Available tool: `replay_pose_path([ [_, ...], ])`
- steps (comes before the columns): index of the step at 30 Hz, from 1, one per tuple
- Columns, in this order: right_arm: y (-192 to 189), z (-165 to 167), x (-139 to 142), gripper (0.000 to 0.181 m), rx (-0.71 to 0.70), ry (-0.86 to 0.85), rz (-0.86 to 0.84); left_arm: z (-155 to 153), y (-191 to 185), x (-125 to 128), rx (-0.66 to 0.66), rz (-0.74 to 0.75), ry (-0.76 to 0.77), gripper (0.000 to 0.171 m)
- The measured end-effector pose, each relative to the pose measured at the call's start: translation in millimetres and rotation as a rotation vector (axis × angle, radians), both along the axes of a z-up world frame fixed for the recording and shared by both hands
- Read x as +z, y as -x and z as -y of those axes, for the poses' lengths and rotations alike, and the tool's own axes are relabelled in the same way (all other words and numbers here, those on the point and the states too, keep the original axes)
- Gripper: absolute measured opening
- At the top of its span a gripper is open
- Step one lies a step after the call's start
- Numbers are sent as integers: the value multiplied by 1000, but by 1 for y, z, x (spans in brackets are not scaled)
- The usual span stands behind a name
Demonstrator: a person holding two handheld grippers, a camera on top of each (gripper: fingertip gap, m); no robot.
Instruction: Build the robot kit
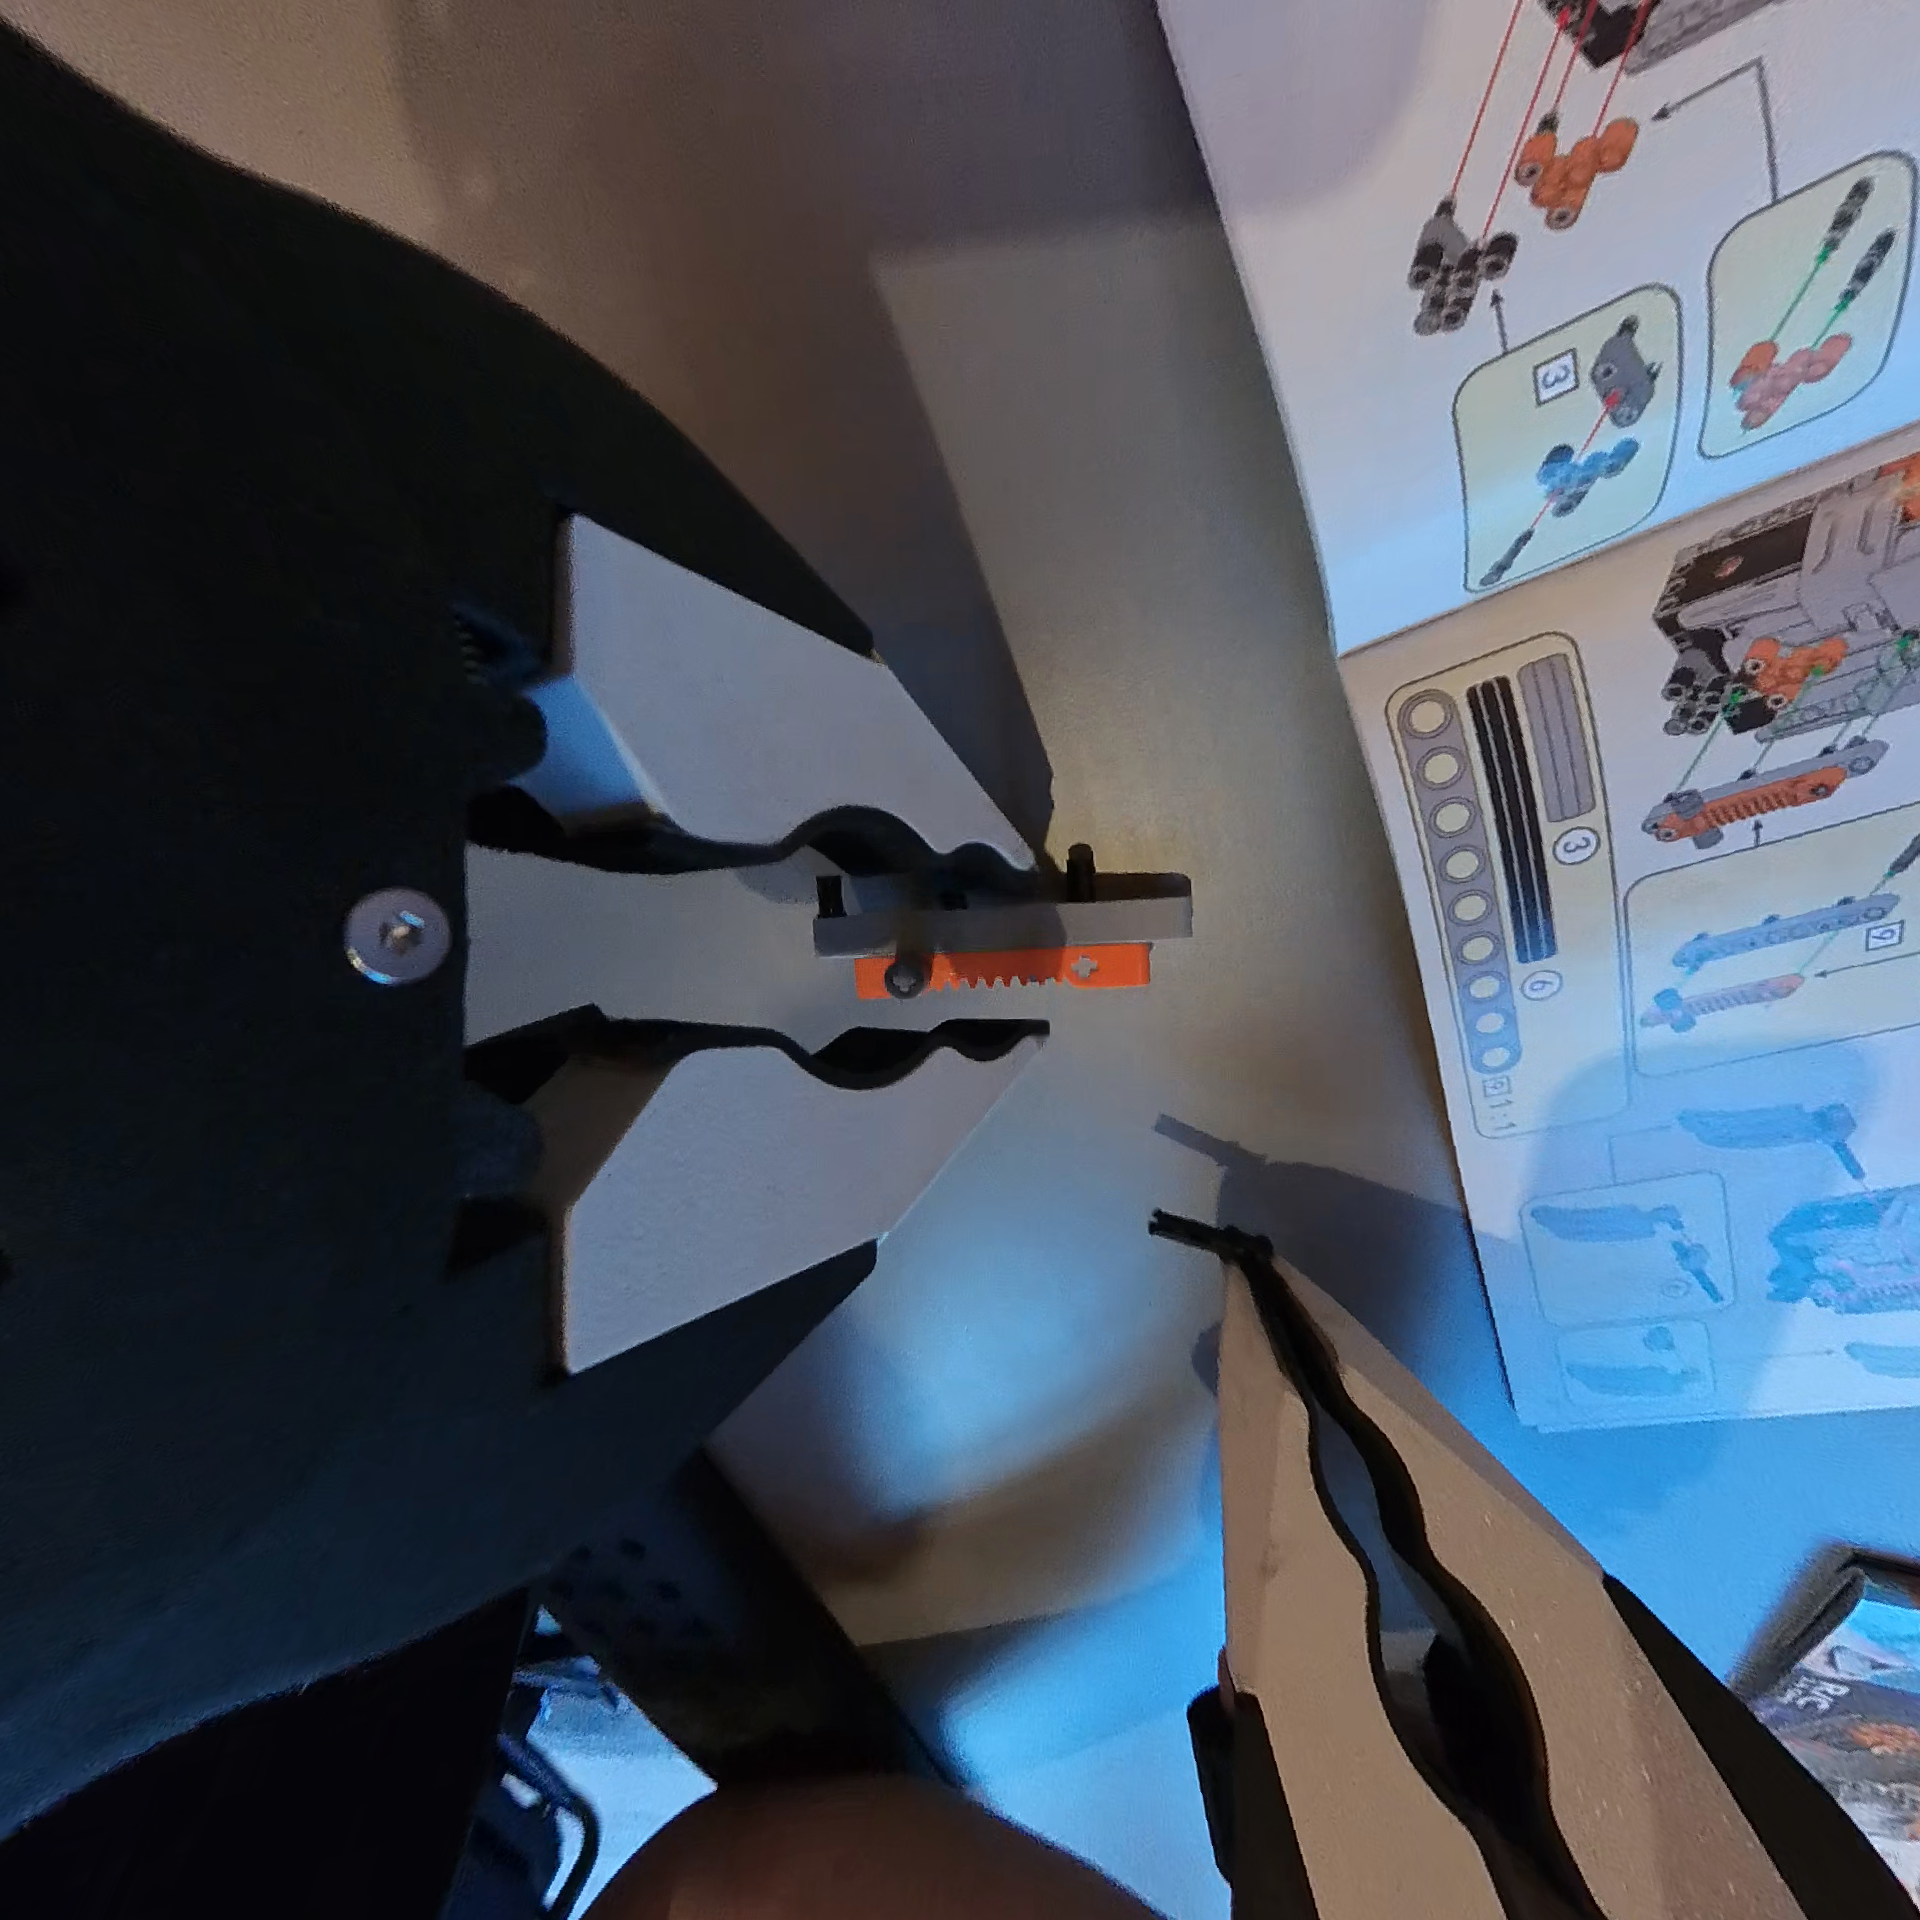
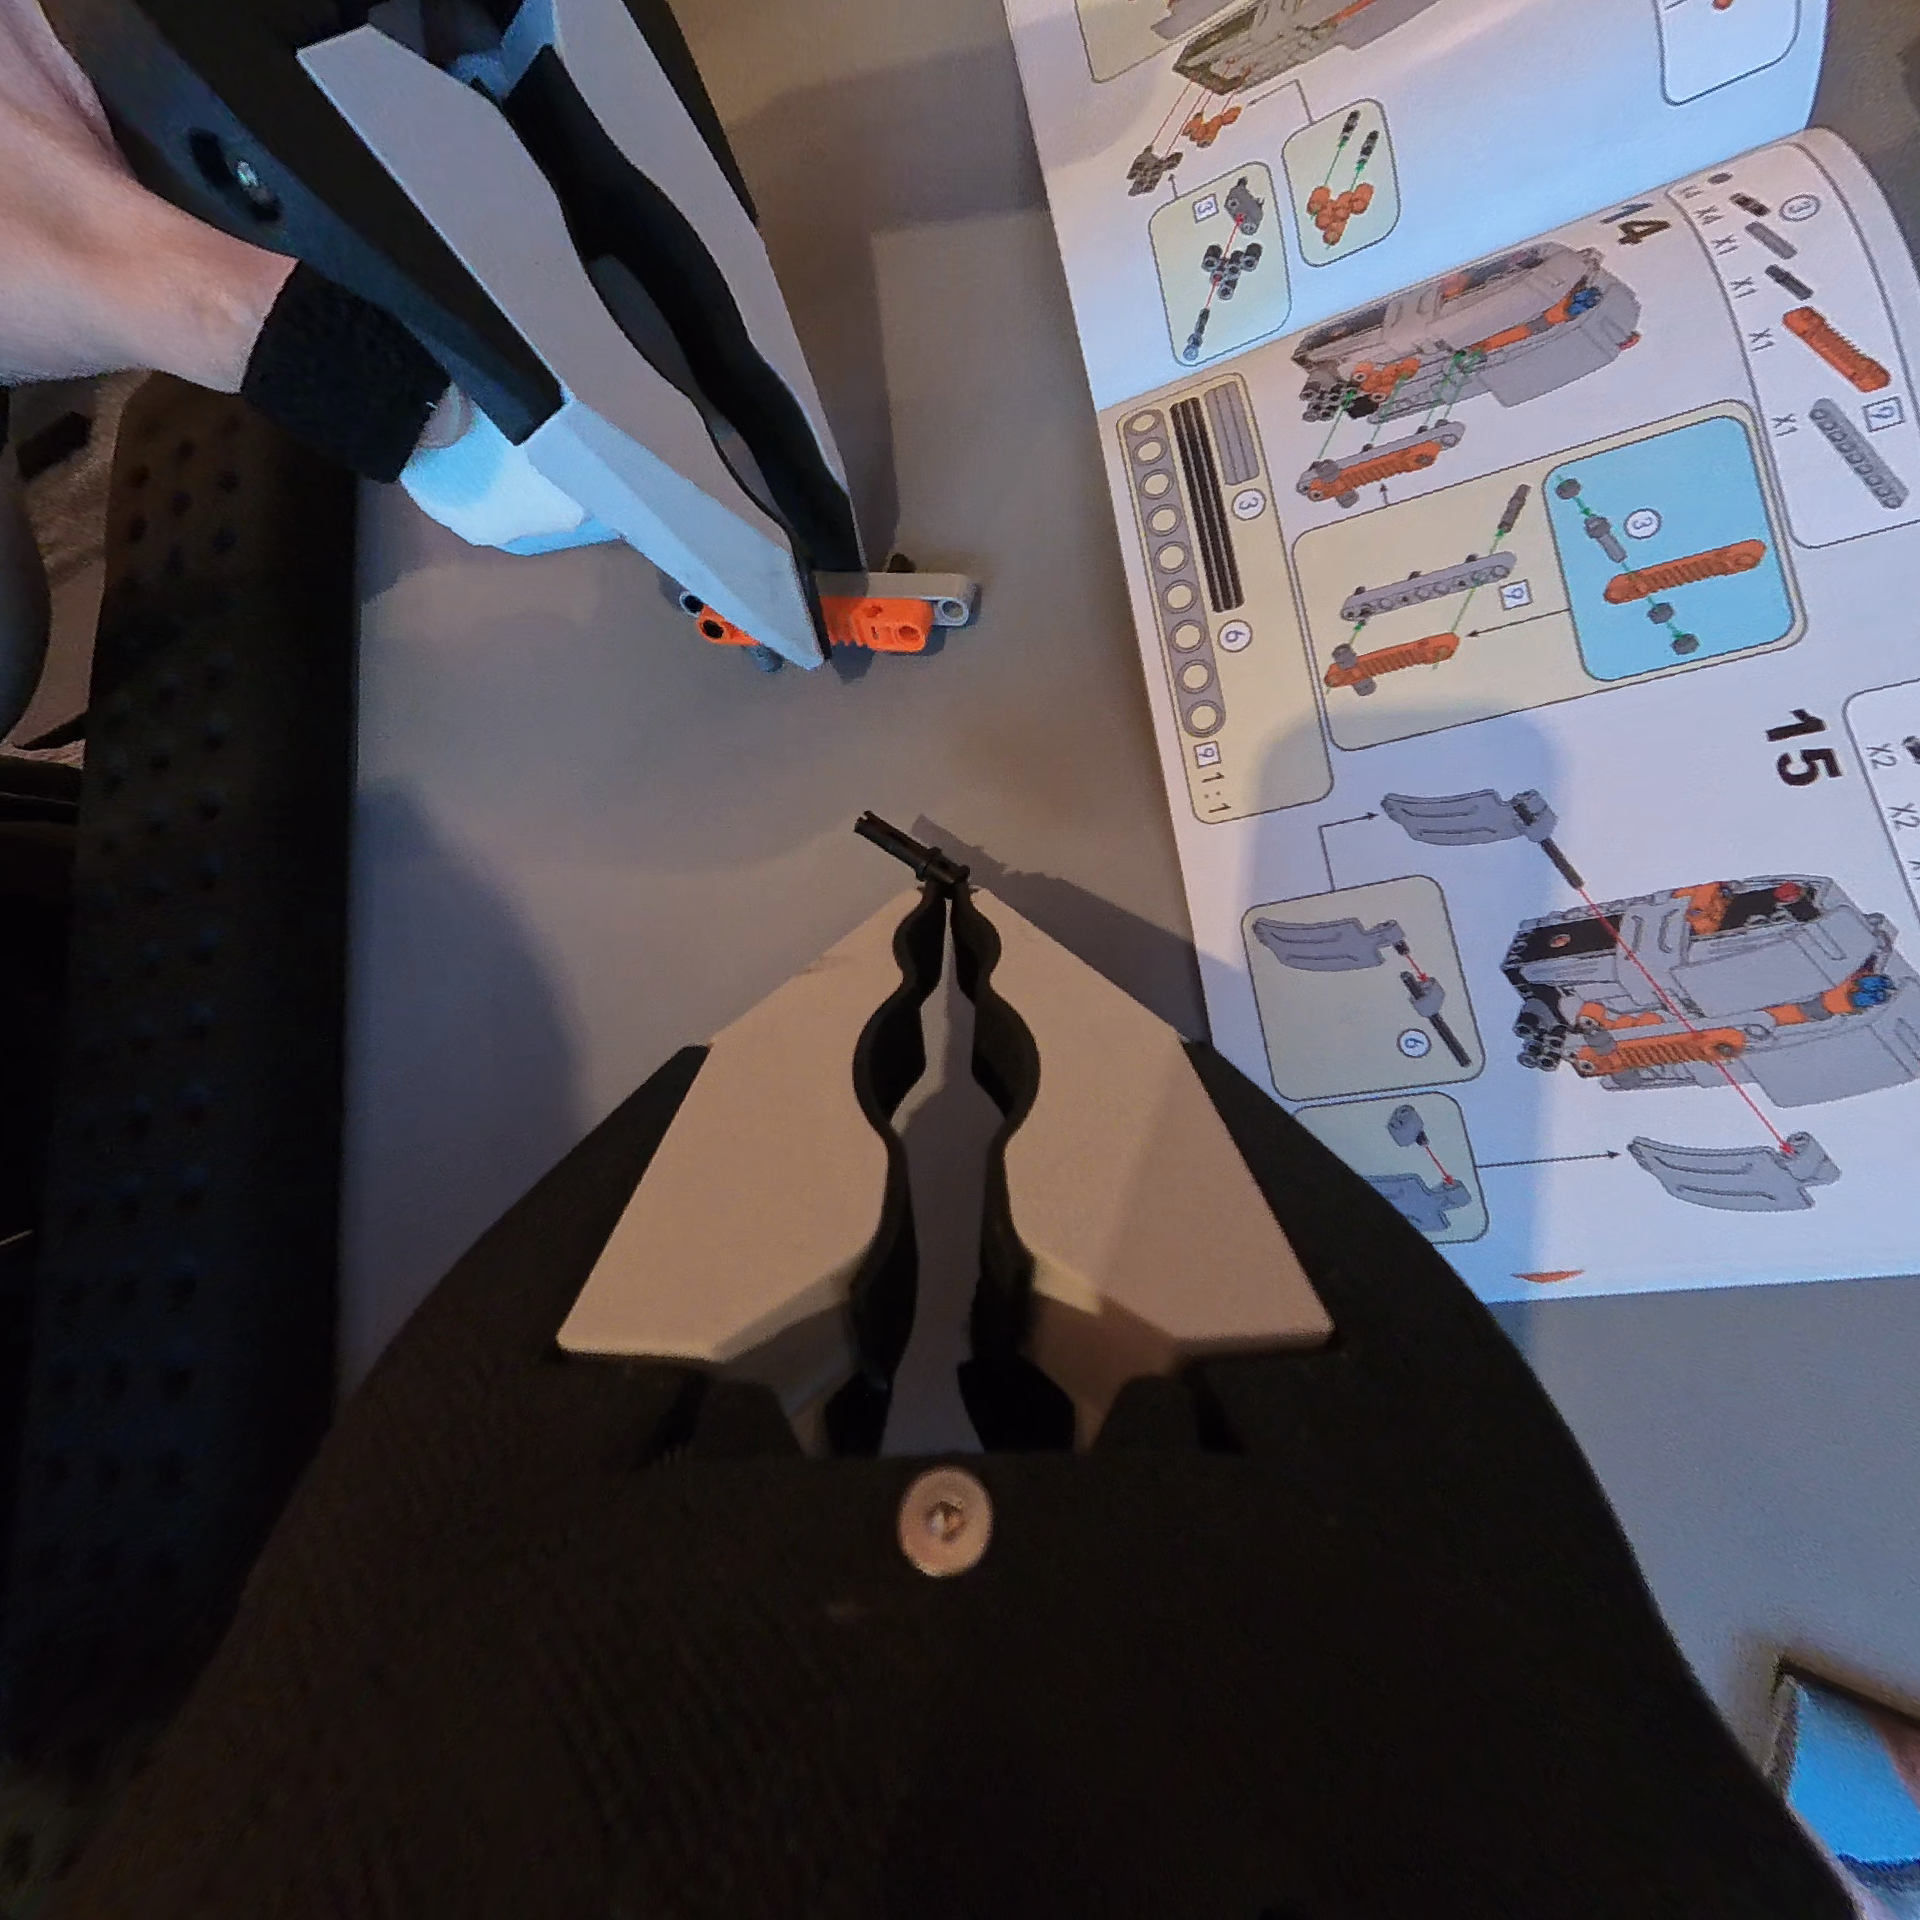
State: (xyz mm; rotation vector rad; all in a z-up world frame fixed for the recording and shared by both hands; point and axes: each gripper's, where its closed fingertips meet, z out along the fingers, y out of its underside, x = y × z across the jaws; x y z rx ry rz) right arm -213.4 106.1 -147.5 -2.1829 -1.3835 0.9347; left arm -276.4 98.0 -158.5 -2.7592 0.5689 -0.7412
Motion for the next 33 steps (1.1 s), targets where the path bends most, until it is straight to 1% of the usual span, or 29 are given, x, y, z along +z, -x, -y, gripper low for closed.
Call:
replay_pose_path([
  [3,-1,-1,1,0,-7,1,-9,0,2,0,-5,-45,-36,26],
  [7,-1,-2,3,0,-11,7,-26,0,2,2,-14,-26,-61,26],
  [9,-1,-3,4,0,-12,-4,-25,-7,10,8,11,-23,-103,25],
  [11,-1,-4,5,0,-9,-27,-20,-17,18,20,29,-12,-176,27],
  [12,0,-4,6,0,-2,-39,-22,-23,17,31,25,25,-232,28],
  [14,3,-3,10,0,17,-67,-37,-24,-1,57,-21,190,-299,25],
  [15,5,-3,12,0,24,-83,-44,-22,-11,67,-46,285,-289,23],
  [16,7,-3,14,0,32,-97,-53,-19,-19,71,-68,352,-252,22],
  [17,9,-2,16,0,38,-110,-59,-16,-24,70,-91,379,-205,22],
  [18,10,-2,18,0,43,-120,-63,-14,-28,65,-118,371,-174,23],
  [22,13,0,18,0,60,-144,-47,-13,-43,50,-221,279,-201,23],
  [26,13,1,17,0,65,-149,-42,-8,-51,39,-303,211,-183,23],
  [33,14,2,24,0,70,-162,-63,-3,-51,36,-315,226,-153,20],
])
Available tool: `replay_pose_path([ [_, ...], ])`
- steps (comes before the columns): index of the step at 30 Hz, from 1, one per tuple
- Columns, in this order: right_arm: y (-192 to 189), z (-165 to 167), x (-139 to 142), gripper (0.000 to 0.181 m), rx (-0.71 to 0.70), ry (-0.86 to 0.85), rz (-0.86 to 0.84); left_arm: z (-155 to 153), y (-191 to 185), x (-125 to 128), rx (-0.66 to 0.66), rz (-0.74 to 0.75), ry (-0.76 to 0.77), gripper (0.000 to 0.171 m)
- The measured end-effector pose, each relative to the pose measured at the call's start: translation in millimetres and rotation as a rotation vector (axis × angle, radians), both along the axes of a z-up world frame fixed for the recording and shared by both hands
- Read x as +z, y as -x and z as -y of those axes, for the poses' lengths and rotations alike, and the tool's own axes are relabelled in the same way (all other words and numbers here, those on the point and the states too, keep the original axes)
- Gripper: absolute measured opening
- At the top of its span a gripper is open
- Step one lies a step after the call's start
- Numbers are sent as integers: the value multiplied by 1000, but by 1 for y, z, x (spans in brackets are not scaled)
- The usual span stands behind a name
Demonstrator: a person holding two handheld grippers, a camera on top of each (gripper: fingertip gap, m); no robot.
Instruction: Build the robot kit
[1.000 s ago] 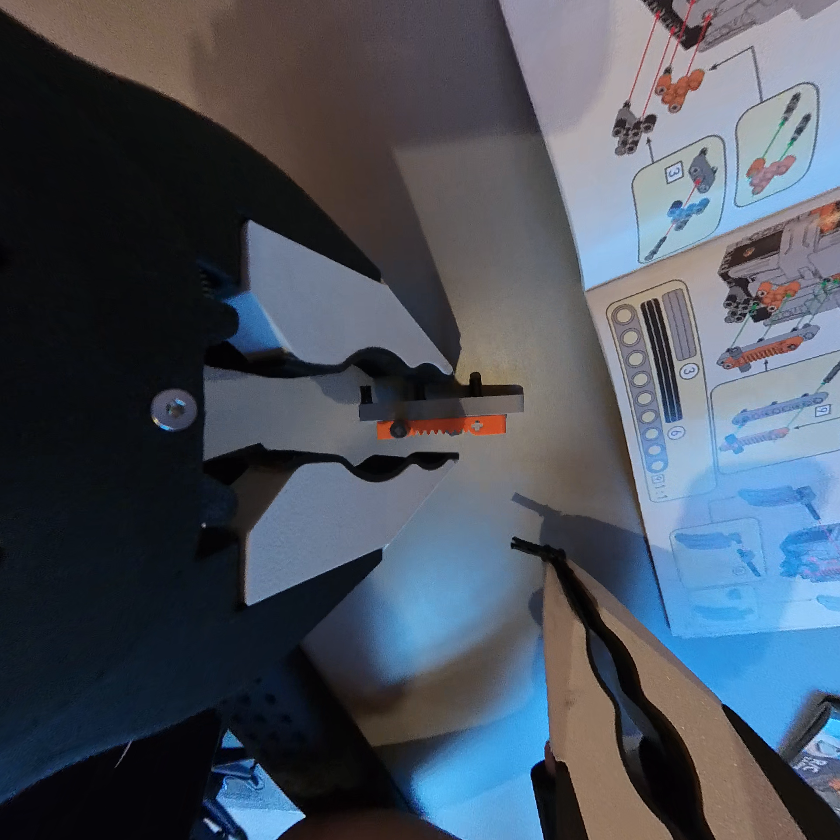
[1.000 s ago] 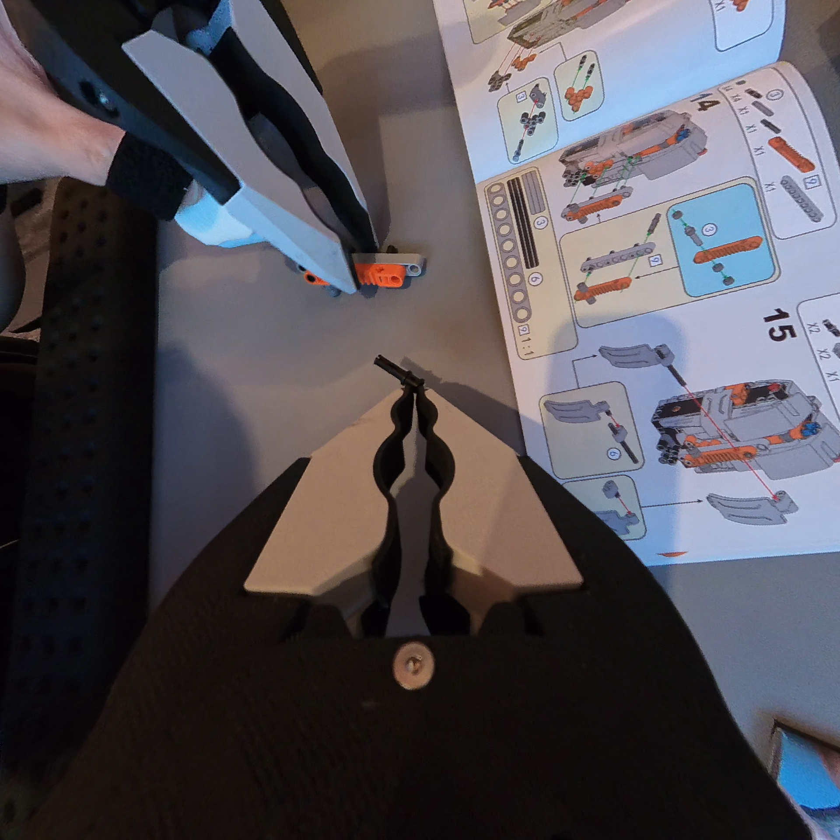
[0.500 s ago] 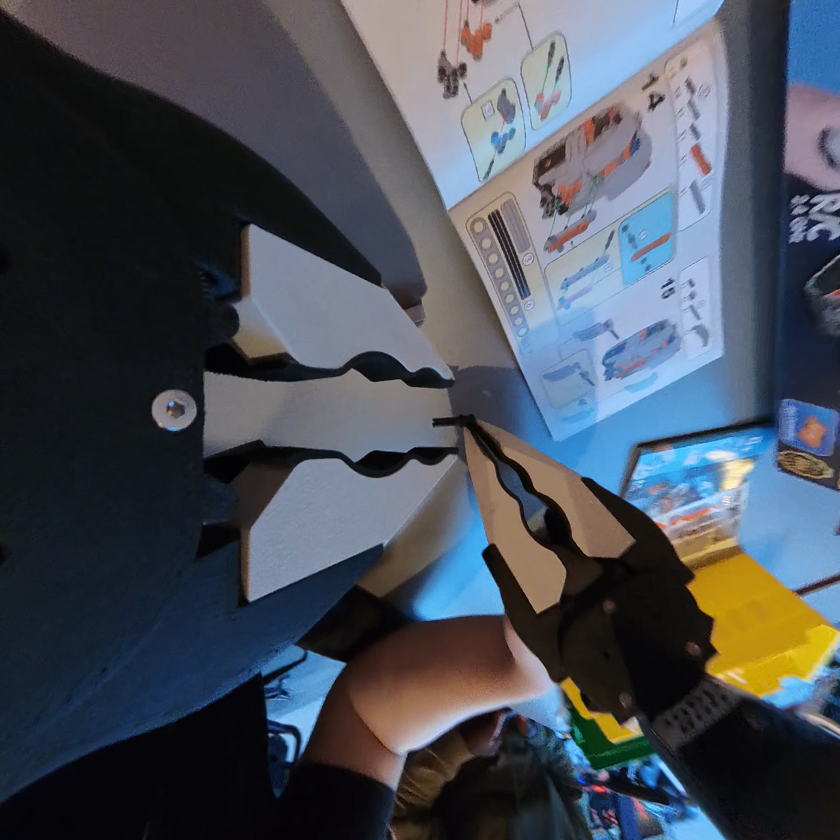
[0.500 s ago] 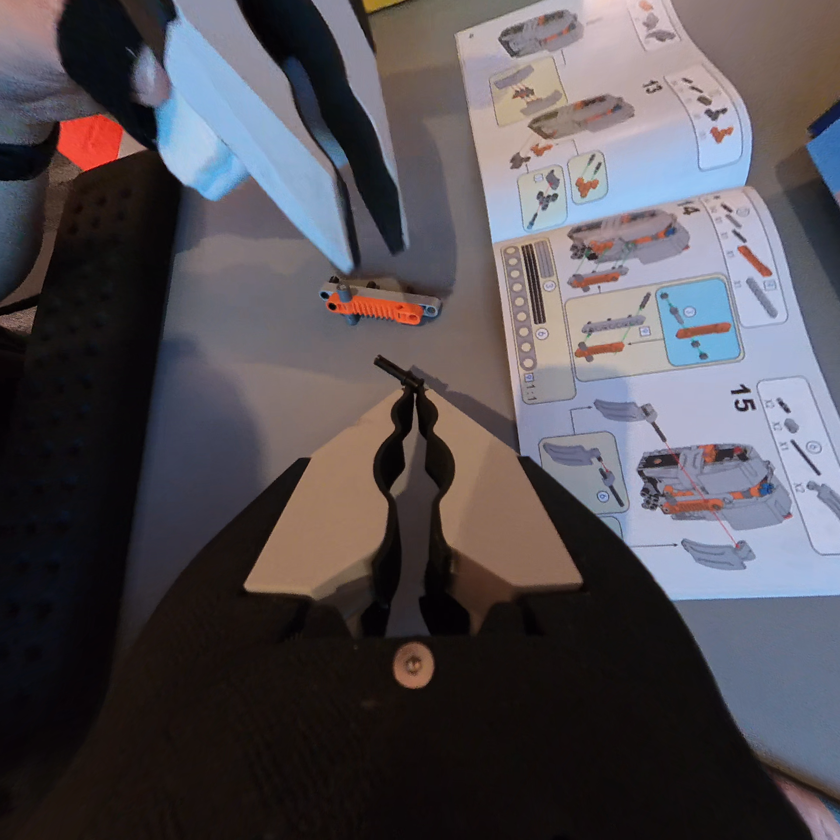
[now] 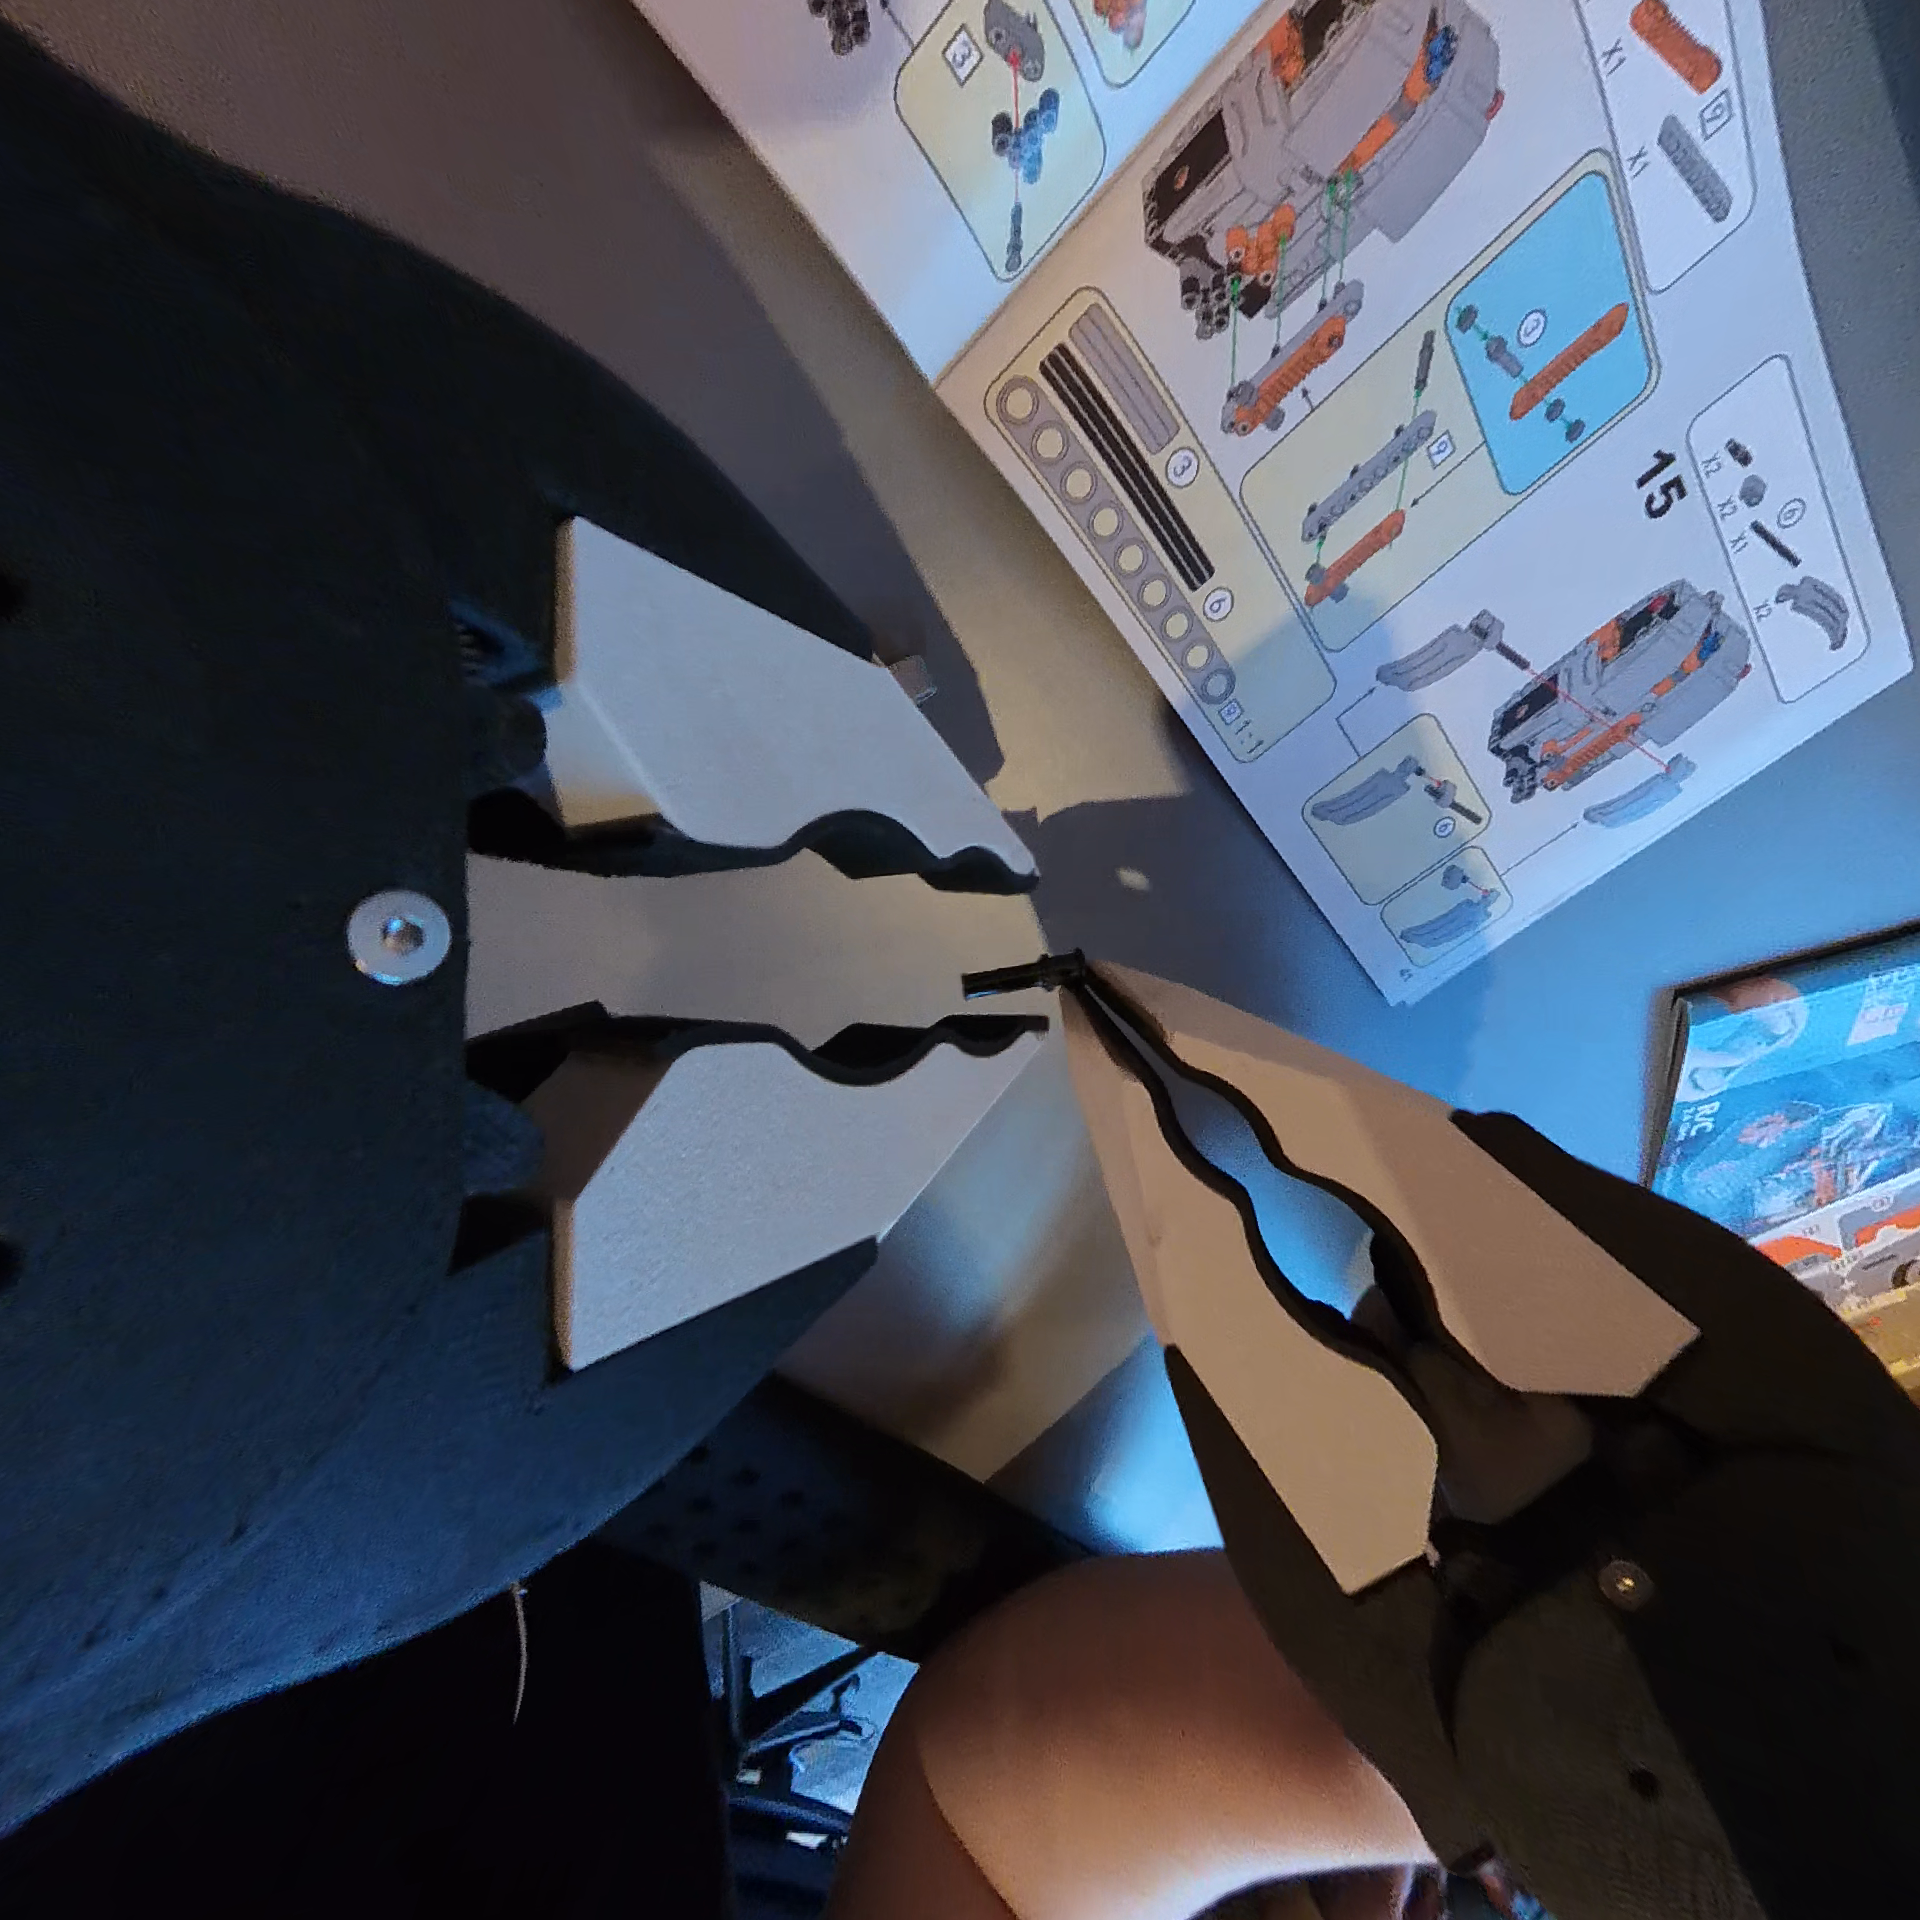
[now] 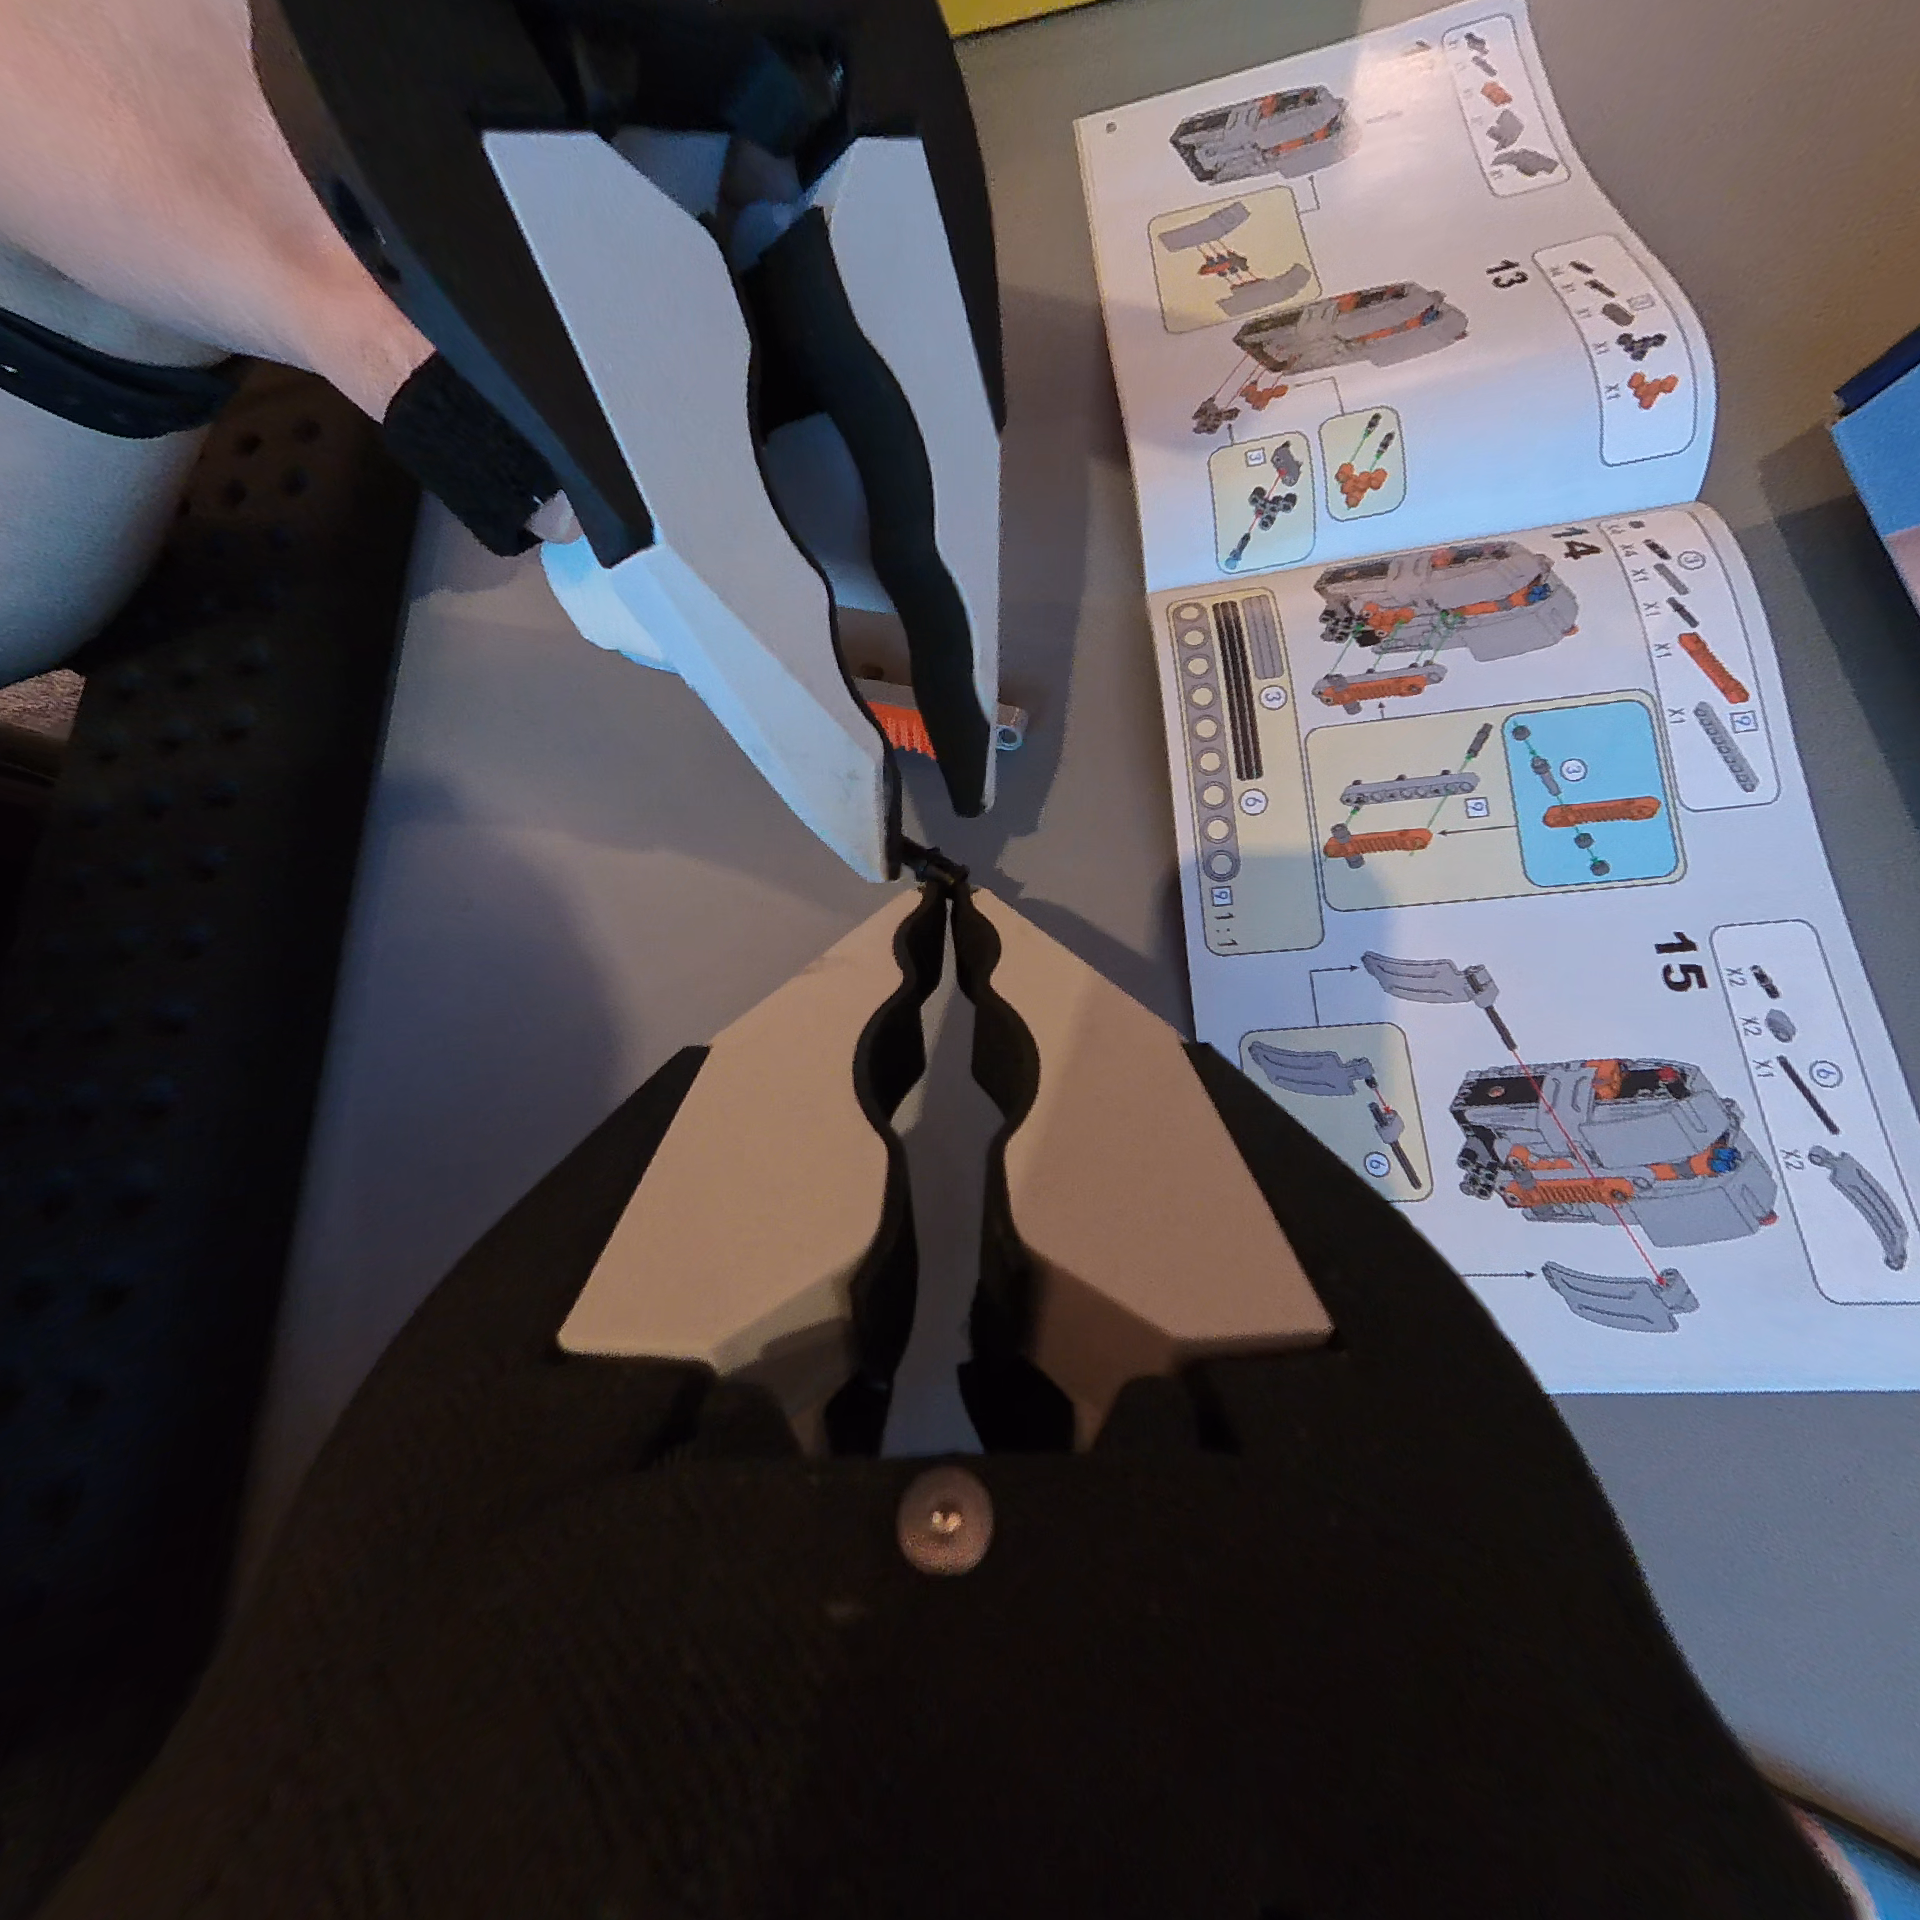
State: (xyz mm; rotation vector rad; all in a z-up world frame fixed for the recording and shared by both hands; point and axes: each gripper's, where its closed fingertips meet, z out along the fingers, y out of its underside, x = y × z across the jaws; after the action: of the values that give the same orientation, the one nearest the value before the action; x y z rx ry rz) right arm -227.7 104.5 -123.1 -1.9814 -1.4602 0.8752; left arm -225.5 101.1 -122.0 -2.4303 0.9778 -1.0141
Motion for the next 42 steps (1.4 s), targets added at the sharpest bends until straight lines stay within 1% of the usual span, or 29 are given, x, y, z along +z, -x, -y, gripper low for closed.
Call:
replay_pose_path([
  [2,0,0,2,0,3,-4,-5,3,0,-1,-4,10,10,16],
  [4,1,1,4,0,7,-5,-13,6,2,-3,-26,6,3,2],
  [7,3,0,7,0,6,-43,-11,6,2,1,-28,25,-47,1],
  [8,3,-2,13,0,1,-86,-16,3,2,7,-7,54,-75,1],
  [9,5,-6,24,6,-11,-145,-37,-2,3,16,26,107,-101,1],
  [10,7,-10,39,15,-35,-217,-77,-6,3,30,65,197,-122,1],
  [11,8,-14,59,22,-61,-288,-133,-10,2,50,106,331,-134,1],
  [13,11,-17,98,24,-112,-394,-273,-14,8,97,184,667,-135,0],
  [14,12,-17,112,24,-135,-416,-338,-15,16,119,215,822,-153,0],
  [15,16,-15,124,24,-158,-408,-408,-13,23,135,229,933,-183,0],
  [16,21,-12,134,24,-169,-367,-489,-10,27,144,231,992,-229,0],
  [18,34,4,149,27,-122,-249,-646,-6,32,156,259,1042,-318,1],
  [19,38,10,154,28,-100,-236,-696,-5,35,161,280,1069,-343,0],
  [20,39,12,159,29,-102,-288,-723,-4,37,166,305,1098,-355,0],
  [22,39,8,164,29,-175,-497,-685,-4,41,171,347,1144,-354,0],
  [24,37,6,169,23,-241,-683,-629,-2,39,173,357,1174,-330,0],
  [26,35,7,174,21,-294,-787,-611,0,36,175,359,1198,-313,1],
  [30,38,8,173,21,-326,-892,-551,2,32,180,385,1249,-296,0],
  [32,37,9,177,19,-351,-948,-542,3,26,179,377,1253,-280,0],
  [33,35,10,179,17,-361,-970,-543,4,24,180,372,1264,-274,0],
  [34,34,11,181,9,-367,-991,-543,5,25,182,373,1284,-268,0],
  [35,34,11,181,7,-367,-1009,-527,5,25,182,377,1293,-258,0],
  [39,34,13,183,7,-335,-1052,-482,8,25,185,363,1321,-246,0],
  [42,35,16,184,6,-324,-1079,-460,10,26,186,363,1314,-259,0],
])
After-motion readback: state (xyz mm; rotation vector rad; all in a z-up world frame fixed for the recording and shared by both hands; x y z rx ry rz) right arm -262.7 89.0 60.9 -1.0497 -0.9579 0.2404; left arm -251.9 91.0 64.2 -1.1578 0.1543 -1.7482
